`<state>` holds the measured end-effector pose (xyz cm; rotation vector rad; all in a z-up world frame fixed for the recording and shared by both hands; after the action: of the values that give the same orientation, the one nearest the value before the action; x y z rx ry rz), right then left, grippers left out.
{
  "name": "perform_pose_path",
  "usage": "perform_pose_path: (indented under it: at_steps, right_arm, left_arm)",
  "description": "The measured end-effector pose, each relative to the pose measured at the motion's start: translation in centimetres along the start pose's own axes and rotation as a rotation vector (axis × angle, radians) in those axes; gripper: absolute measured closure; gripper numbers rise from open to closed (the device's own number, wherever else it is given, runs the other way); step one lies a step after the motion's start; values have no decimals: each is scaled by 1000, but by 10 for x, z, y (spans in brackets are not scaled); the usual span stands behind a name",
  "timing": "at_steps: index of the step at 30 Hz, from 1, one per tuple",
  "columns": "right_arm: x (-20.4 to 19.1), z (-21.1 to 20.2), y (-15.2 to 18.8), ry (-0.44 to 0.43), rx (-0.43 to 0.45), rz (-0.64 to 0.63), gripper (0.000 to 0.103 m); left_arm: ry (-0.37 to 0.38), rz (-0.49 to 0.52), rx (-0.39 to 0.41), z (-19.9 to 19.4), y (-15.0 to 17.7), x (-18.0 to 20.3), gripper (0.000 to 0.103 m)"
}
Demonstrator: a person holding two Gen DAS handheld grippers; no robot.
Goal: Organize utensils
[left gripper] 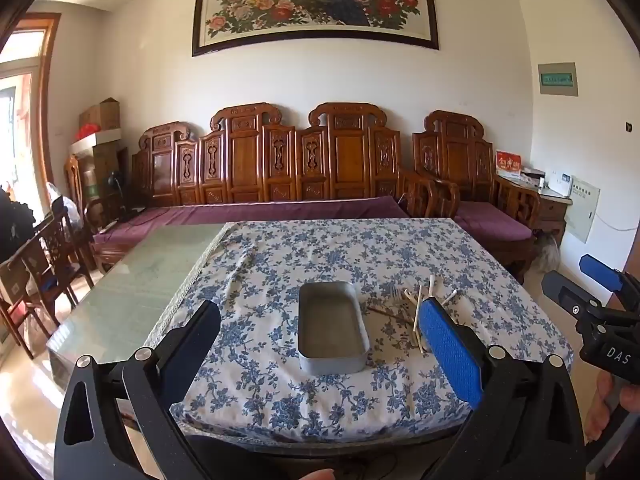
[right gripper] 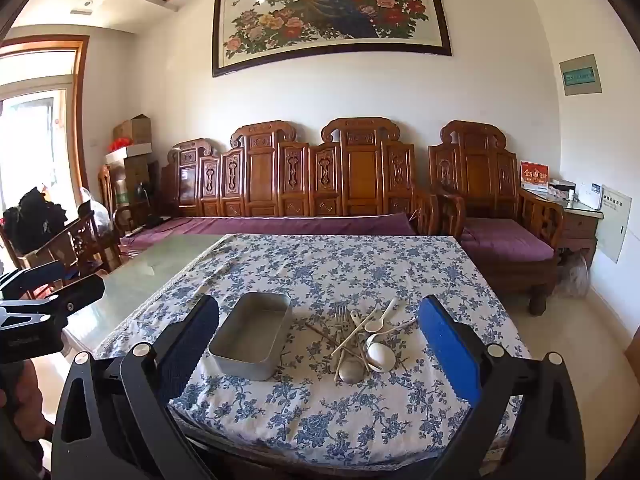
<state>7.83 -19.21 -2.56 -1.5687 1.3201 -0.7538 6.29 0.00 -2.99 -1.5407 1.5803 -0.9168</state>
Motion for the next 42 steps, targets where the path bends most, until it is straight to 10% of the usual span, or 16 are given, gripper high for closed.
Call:
perform_pose_path:
  at_steps: [42]
  right_arm:
    - [-29, -1, -4, -12, 4, 19, 3]
  left_arm:
    - [3, -11, 19, -6, -8, -3, 7]
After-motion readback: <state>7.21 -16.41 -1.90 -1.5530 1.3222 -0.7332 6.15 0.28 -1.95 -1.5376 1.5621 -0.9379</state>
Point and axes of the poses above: each gripper's, at about its wrist camera, not at the fingertips, and z roughly the way its jaws point, x to its right, y to its underside, the point moved 7 cm from there along z, roughly the way its jaws point, and after that the axes turned 3 degrees about -x, right-handed, at the moved point
